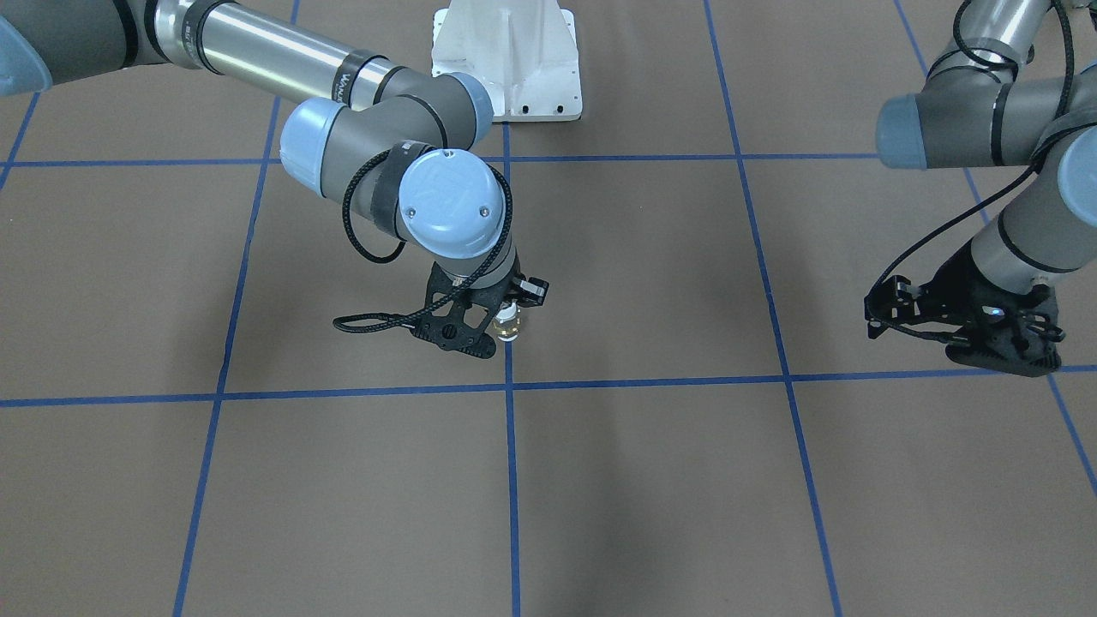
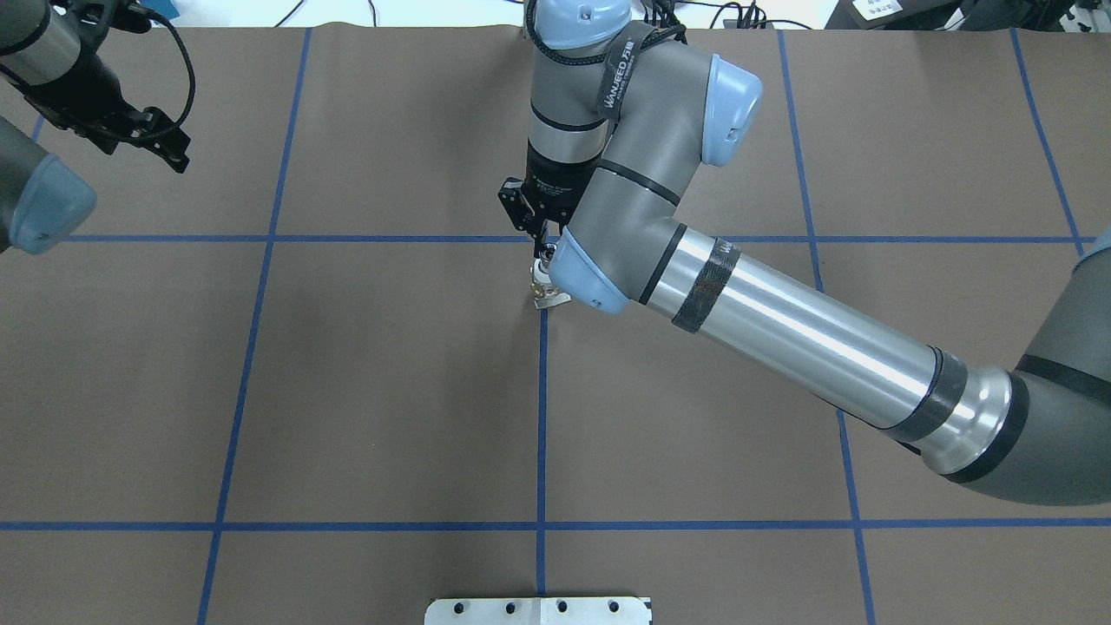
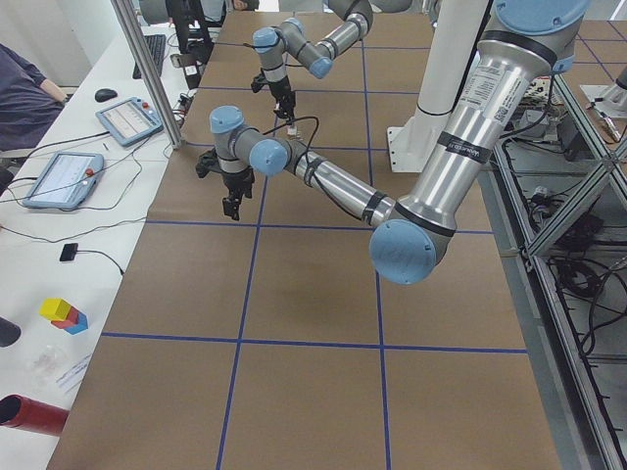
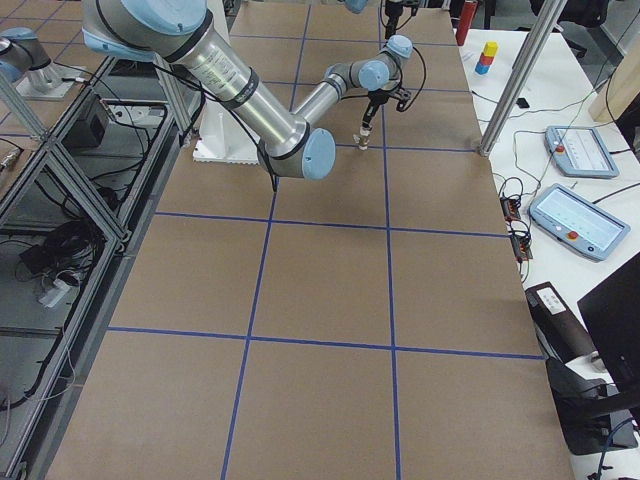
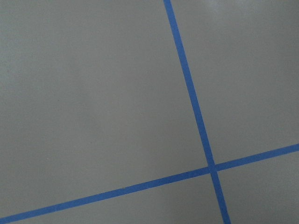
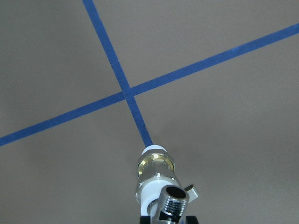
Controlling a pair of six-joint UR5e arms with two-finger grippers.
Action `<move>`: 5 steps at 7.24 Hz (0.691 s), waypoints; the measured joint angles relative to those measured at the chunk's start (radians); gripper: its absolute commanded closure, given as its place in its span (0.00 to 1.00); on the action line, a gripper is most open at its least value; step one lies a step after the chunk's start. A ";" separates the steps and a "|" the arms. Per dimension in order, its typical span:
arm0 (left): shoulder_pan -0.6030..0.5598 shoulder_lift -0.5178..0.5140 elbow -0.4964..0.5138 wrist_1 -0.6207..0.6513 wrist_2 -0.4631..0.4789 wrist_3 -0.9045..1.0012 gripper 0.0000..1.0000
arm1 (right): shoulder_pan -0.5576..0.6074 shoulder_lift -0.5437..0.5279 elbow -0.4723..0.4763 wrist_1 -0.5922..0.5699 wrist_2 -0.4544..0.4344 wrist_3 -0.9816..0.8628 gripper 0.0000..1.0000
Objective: Assemble PPR valve and pipe with both arms
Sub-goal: 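Lower the chrome fitting onto the valve top with the right gripper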
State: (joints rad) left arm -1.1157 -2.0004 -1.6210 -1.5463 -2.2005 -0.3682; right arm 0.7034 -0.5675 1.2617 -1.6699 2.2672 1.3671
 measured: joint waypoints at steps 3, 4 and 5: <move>0.000 0.000 0.004 0.000 0.001 0.000 0.00 | -0.002 -0.009 0.003 0.040 0.000 0.011 0.01; 0.000 0.000 0.005 0.000 0.001 0.000 0.00 | -0.002 -0.010 0.004 0.046 -0.001 0.013 0.01; 0.000 -0.001 0.005 0.000 0.000 0.000 0.00 | -0.001 -0.010 0.004 0.048 -0.001 0.014 0.01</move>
State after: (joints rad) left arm -1.1153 -2.0010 -1.6157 -1.5462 -2.2007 -0.3681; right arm 0.7019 -0.5776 1.2660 -1.6223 2.2659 1.3815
